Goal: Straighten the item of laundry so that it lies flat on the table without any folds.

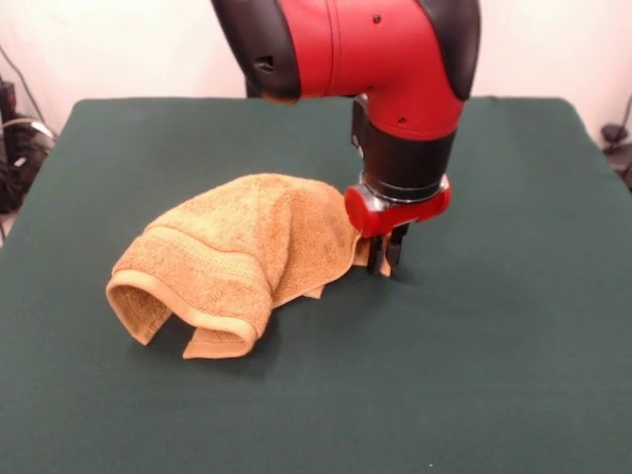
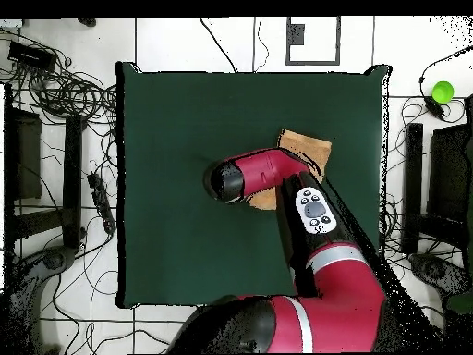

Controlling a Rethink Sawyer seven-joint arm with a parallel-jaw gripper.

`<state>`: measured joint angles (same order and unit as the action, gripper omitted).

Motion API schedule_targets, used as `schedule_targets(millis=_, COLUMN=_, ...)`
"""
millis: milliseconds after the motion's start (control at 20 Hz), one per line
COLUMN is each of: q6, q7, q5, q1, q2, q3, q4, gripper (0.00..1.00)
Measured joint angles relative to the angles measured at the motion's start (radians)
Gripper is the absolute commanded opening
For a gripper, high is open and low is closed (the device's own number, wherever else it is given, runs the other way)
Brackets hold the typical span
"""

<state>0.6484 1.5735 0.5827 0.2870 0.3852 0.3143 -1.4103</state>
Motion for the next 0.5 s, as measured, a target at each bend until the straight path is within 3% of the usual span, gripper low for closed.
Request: schedule_targets(millis=500, q6=0.003, q7=0.000, q5=-0.002, q1=0.008, q2=0.002, q3=0.008, q4=-0.004, gripper=0.00)
